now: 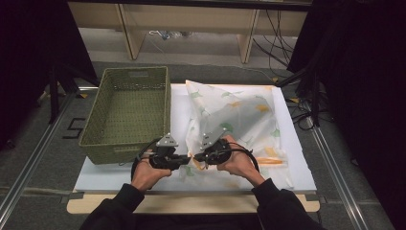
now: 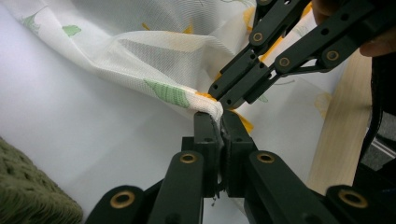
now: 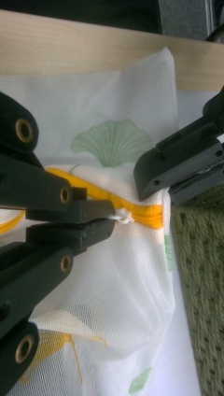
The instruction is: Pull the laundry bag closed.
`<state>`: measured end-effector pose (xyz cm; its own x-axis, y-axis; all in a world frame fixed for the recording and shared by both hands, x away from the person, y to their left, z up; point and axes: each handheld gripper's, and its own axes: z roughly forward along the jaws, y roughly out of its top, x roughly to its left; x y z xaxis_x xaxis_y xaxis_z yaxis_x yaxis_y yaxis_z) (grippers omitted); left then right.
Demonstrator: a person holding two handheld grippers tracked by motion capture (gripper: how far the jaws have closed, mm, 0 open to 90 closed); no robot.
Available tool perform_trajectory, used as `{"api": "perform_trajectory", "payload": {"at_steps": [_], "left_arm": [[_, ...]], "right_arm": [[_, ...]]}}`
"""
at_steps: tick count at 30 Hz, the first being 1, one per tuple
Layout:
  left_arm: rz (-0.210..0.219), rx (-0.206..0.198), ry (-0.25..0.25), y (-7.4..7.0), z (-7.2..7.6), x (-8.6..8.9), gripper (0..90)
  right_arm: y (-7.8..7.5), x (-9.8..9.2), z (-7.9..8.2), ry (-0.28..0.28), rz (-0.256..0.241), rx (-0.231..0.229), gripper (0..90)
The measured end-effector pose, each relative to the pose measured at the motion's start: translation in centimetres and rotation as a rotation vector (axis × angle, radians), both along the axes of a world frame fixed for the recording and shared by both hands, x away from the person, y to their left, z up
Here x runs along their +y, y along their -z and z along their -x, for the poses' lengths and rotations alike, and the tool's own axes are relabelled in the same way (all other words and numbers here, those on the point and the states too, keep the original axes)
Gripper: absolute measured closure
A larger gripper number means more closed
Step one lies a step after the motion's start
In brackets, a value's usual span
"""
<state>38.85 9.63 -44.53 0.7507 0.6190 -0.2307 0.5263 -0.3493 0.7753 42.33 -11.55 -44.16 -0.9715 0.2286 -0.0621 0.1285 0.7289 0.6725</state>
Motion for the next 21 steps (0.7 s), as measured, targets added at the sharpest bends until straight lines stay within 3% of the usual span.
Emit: {"api": "perform_trajectory", "payload": {"at_steps": [1, 3, 9, 16, 19, 20, 21], "left_arm": [[0.0, 0.0, 0.0, 0.0, 0.0, 0.0, 80.3], [0.026, 0.041, -0.022, 0.06, -0.19, 0.09, 76.2], [0.046, 0.066, -0.052, 0.08, -0.43, -0.09, 76.8], [0.004, 0.025, -0.064, -0.02, 0.06, -0.34, 86.8], [0.016, 0.022, -0.076, -0.01, 0.23, -0.43, 86.9], [0.0, 0.019, -0.066, -0.05, 0.24, -0.19, 86.9], [0.018, 0.016, -0.087, 0.07, 0.33, -0.13, 86.9]], "right_arm": [[0.0, 0.0, 0.0, 0.0, 0.0, 0.0, 90.0], [0.09, 0.26, 0.11, 0.0, 0.013, -0.008, 90.0], [0.16, 0.24, 0.13, 0.002, 0.015, -0.006, 90.0], [0.16, 0.21, 0.14, 0.011, 0.011, -0.015, 90.0], [0.12, 0.18, 0.17, 0.011, 0.017, -0.011, 90.0], [0.12, 0.12, 0.19, 0.022, 0.004, 0.002, 90.0], [0.1, 0.09, 0.21, 0.025, 0.002, 0.007, 90.0]]}}
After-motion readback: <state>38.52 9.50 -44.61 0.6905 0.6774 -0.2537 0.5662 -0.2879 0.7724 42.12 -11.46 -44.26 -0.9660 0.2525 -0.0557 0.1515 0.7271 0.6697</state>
